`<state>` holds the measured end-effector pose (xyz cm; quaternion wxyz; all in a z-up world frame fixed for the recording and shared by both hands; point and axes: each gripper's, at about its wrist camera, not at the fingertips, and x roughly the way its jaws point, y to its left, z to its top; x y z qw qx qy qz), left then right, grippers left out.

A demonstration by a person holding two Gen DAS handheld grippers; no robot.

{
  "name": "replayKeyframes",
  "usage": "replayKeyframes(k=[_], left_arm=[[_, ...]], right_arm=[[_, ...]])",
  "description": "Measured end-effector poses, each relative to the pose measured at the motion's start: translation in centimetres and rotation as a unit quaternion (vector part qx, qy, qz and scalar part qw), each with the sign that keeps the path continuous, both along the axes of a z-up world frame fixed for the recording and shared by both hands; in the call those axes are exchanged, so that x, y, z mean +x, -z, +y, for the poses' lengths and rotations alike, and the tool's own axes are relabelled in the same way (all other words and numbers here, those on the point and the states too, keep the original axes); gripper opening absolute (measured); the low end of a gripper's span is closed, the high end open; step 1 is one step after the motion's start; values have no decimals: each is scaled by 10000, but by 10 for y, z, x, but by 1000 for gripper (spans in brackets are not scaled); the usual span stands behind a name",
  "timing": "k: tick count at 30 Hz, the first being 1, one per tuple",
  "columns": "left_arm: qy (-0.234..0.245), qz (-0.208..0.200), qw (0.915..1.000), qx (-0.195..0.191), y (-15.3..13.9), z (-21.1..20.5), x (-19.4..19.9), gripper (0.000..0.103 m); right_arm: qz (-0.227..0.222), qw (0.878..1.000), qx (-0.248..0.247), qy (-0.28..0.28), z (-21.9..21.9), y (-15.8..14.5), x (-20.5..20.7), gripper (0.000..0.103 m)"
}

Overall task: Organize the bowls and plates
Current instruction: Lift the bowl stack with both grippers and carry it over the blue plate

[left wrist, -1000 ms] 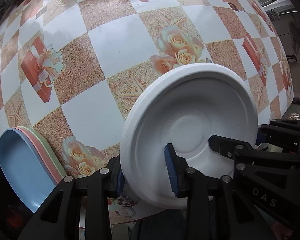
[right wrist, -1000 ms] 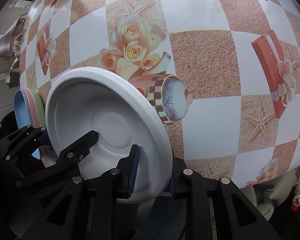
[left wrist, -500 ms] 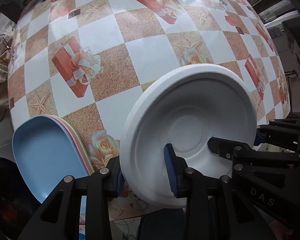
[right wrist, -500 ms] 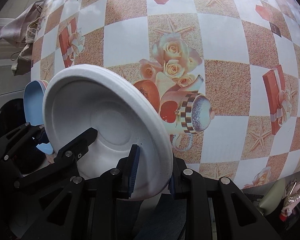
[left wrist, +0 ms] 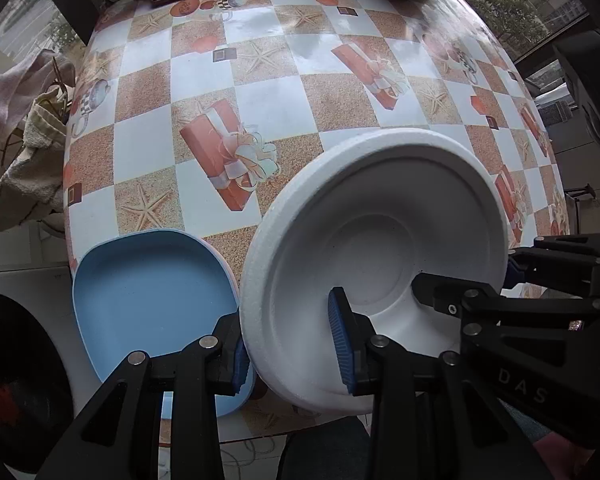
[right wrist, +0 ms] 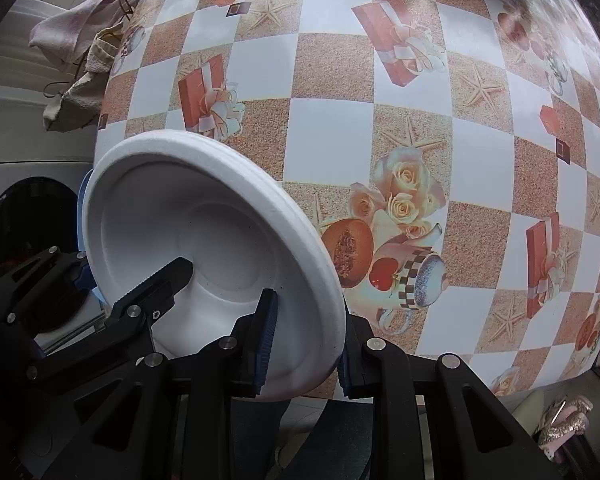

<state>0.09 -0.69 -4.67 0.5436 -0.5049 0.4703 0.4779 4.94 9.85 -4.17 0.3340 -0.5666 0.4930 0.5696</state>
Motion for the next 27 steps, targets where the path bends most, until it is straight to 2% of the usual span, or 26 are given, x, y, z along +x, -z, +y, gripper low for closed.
replayKeyframes(k=[3,4,9,19,27], left_arm=[[-150,-1,9999,56,-4,0,-12,38],[-198,-5,9998,72,-5,-1,-16,38],[-466,-19,9988,174,-10,-4,-32,38],[-938,-6,9952,270,-14,-14,-61,38],[-1431,52,9893,284,-17,-32,-93,38]], right_arm=[[-27,9997,101,-199,0,-4,-16,28],[-34,9996,125,-269,-3,4,-13,28],[-44,9982,222,-560,-2,4,-23,28],[-85,9942,294,-1027,-1,10,-72,28],[-38,9872,314,-1562,-10,12,-113,28]])
